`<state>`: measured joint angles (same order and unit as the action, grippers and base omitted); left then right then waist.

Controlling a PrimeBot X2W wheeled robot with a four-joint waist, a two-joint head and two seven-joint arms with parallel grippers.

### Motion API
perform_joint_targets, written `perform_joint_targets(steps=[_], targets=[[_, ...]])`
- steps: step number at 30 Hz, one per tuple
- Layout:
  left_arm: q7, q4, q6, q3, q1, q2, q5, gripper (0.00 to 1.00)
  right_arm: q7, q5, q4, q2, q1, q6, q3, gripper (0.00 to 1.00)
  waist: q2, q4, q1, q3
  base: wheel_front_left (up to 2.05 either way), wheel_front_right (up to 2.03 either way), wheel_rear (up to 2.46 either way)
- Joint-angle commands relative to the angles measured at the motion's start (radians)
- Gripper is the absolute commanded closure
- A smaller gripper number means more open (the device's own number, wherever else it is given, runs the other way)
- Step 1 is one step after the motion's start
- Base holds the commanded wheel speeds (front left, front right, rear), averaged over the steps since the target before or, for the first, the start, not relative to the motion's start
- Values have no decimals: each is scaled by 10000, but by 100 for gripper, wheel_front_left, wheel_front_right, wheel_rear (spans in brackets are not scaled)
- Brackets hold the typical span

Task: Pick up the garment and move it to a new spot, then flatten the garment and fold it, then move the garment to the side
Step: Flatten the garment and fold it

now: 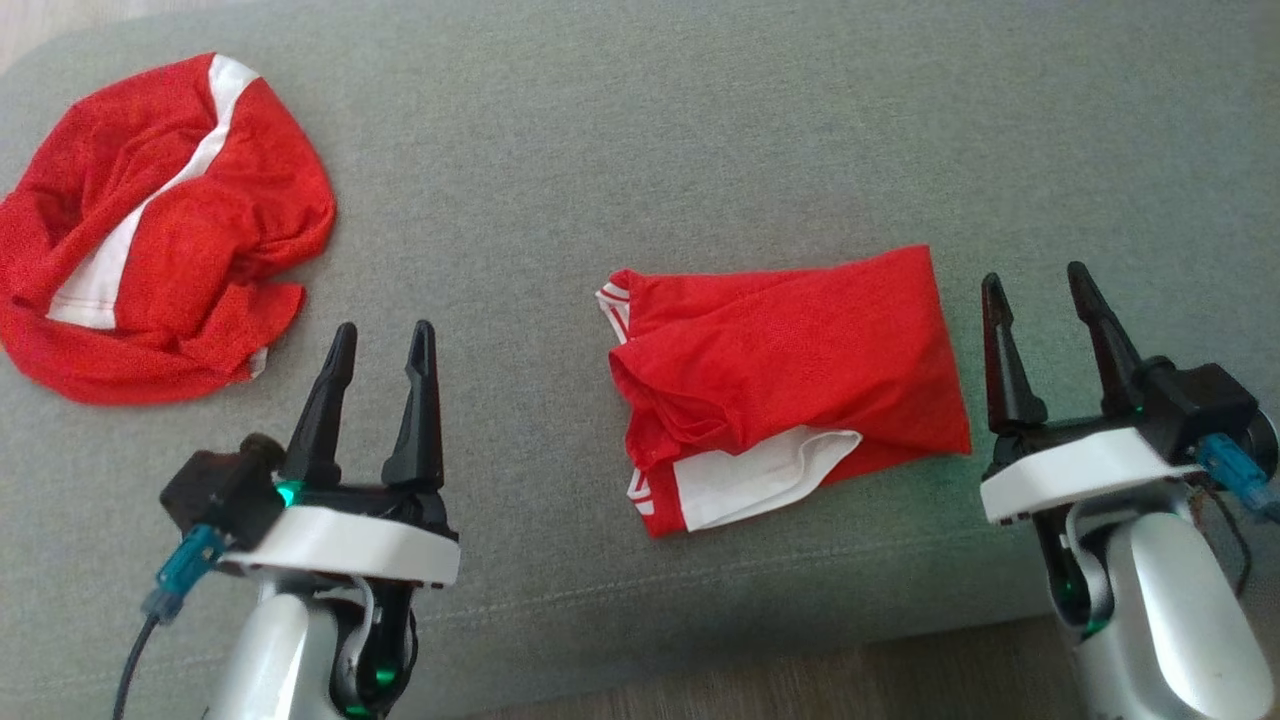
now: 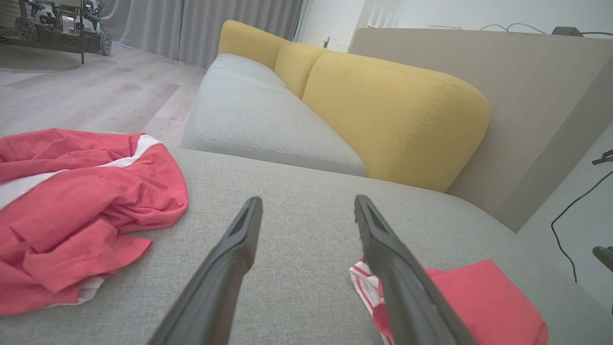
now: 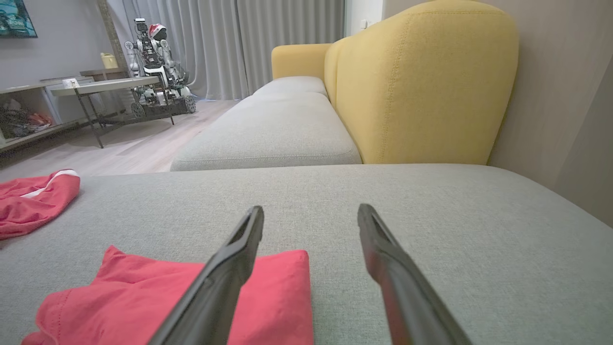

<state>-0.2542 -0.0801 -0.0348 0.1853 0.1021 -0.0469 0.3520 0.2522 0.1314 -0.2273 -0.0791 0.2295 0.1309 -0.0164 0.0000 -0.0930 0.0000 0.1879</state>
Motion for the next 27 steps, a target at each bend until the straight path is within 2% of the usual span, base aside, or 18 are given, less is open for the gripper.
perform_joint_targets(steps=[1,2,3,8,13,17,20,27], targets=[[-76,374,51,-251,186,-33,-116,0,93,-70,400,56,122,-2,254,0,0,30,0,34,0,0,0],[-76,376,44,-250,220,-33,-117,0,93,-43,410,62,169,-2,342,70,0,59,0,67,0,0,0],[-76,375,38,-249,257,-33,-118,0,93,12,412,66,218,-2,498,100,0,97,0,100,0,0,0],[-76,356,14,-214,430,-33,-99,0,94,234,77,-123,470,-2,1993,100,0,387,0,341,0,0,0],[-76,310,-11,-105,554,-33,-73,0,94,453,-848,-214,876,-2,3206,100,0,781,0,603,0,0,0],[-76,294,-7,-49,658,-33,-40,0,94,194,-2001,-360,1274,-2,3617,100,0,1119,0,734,0,0,0],[-76,311,26,-60,707,-33,3,0,95,135,-2640,-232,1387,-2,3861,100,0,1329,0,773,0,0,0],[-76,279,52,-163,639,-33,-66,0,95,446,-3169,-32,1299,-2,4771,100,0,1450,0,743,0,0,0]])
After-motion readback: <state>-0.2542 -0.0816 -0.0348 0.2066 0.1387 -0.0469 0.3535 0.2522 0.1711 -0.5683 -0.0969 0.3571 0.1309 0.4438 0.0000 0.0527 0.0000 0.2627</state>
